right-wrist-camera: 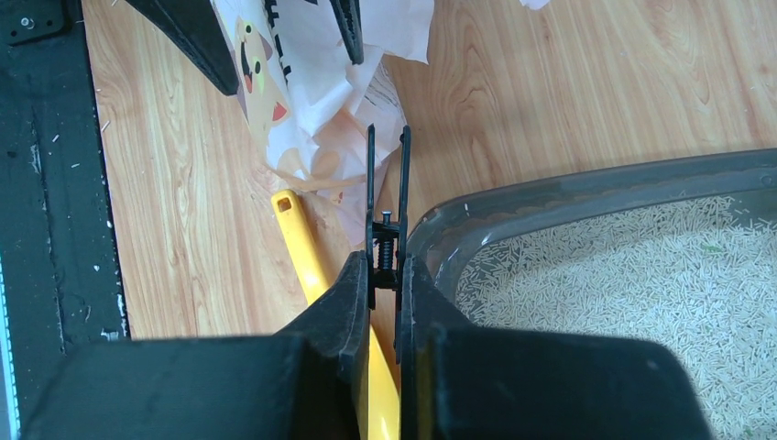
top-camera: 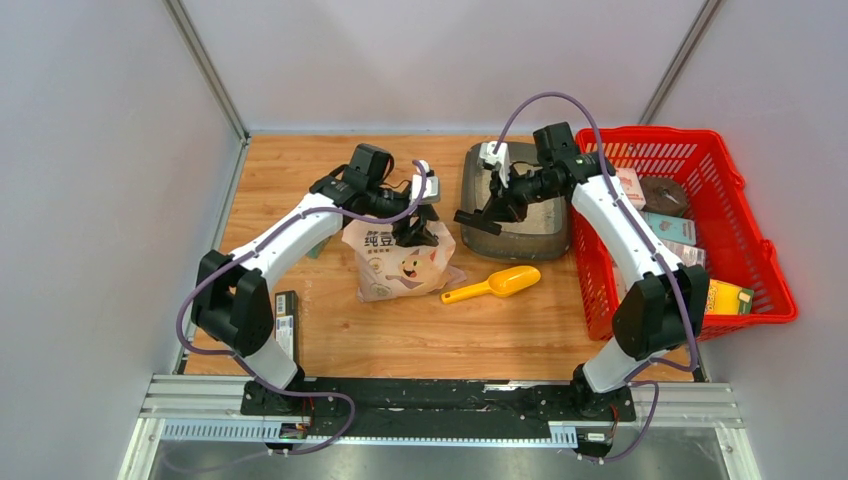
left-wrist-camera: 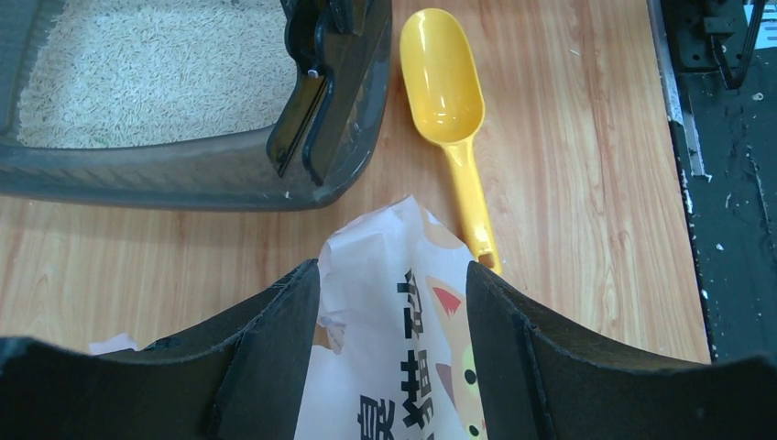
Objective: Fill the litter box with clean litter
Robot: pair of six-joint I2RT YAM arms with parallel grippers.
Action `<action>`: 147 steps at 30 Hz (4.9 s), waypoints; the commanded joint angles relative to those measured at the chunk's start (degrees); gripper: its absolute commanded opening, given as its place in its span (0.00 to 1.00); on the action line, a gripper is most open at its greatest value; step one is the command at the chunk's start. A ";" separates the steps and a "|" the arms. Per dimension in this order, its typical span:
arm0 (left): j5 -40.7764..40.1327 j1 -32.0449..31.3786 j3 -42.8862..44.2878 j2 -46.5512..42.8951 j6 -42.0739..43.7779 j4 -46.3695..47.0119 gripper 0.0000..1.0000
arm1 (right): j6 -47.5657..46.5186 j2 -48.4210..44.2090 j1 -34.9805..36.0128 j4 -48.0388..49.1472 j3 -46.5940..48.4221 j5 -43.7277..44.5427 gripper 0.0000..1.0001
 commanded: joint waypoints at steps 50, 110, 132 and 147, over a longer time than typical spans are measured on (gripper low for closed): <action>3.78 -3.13 2.25 5.80 -6.40 1.64 0.00 | -10.41 -3.96 5.23 -3.49 -0.03 4.08 0.00; -2.37 5.22 -8.74 -5.27 -13.70 8.93 0.01 | -16.04 4.91 15.08 -13.33 10.95 12.08 0.00; 1.76 10.58 -16.82 -14.51 -6.05 -3.11 0.38 | -10.15 6.59 18.77 -10.00 12.45 15.86 0.00; 3.17 10.58 -16.30 -13.71 -11.06 3.04 0.22 | -8.56 10.18 22.64 -9.73 17.11 16.92 0.00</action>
